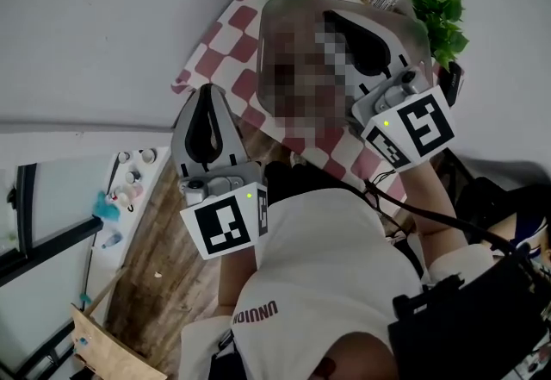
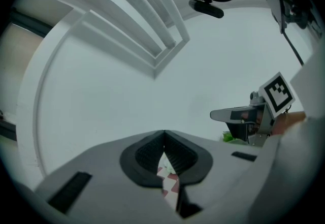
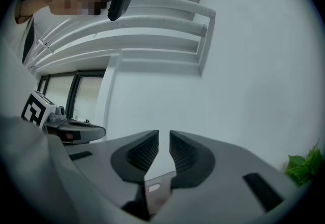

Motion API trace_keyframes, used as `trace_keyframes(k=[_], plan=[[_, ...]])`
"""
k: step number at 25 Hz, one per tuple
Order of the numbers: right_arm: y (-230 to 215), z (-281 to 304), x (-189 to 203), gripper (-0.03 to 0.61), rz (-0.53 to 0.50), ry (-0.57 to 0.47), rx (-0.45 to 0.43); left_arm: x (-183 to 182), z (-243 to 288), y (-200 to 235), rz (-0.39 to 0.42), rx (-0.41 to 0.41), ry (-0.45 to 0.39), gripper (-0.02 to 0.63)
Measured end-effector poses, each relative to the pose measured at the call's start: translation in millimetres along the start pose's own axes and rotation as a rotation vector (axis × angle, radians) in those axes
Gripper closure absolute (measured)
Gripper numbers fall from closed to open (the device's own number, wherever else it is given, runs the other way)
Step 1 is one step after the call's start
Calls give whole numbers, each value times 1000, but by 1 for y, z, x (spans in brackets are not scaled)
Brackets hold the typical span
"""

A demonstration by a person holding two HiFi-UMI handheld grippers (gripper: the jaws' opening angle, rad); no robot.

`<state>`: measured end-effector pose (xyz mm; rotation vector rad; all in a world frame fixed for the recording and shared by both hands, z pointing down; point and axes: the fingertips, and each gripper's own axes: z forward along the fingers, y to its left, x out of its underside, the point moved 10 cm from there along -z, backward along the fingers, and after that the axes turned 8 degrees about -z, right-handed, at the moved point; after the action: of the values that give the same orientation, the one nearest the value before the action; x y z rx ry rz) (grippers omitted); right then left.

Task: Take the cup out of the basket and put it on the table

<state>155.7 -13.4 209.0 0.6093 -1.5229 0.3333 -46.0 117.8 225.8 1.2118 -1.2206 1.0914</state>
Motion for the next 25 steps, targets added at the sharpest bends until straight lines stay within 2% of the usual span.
trace_keyframes(k=[4,10,15,25], plan=[[-13,6,5,508,6,24,19,2,12,7,4,1,27,601],[-29,28,0,480,-137,121,-18,3,41,14,6,70,42,601],[-38,50,22,465,-179,233,-88,3,62,24,-1,108,38,601],[-39,84,82,425,-178,420,-285,14,83,43,-34,124,62,601]])
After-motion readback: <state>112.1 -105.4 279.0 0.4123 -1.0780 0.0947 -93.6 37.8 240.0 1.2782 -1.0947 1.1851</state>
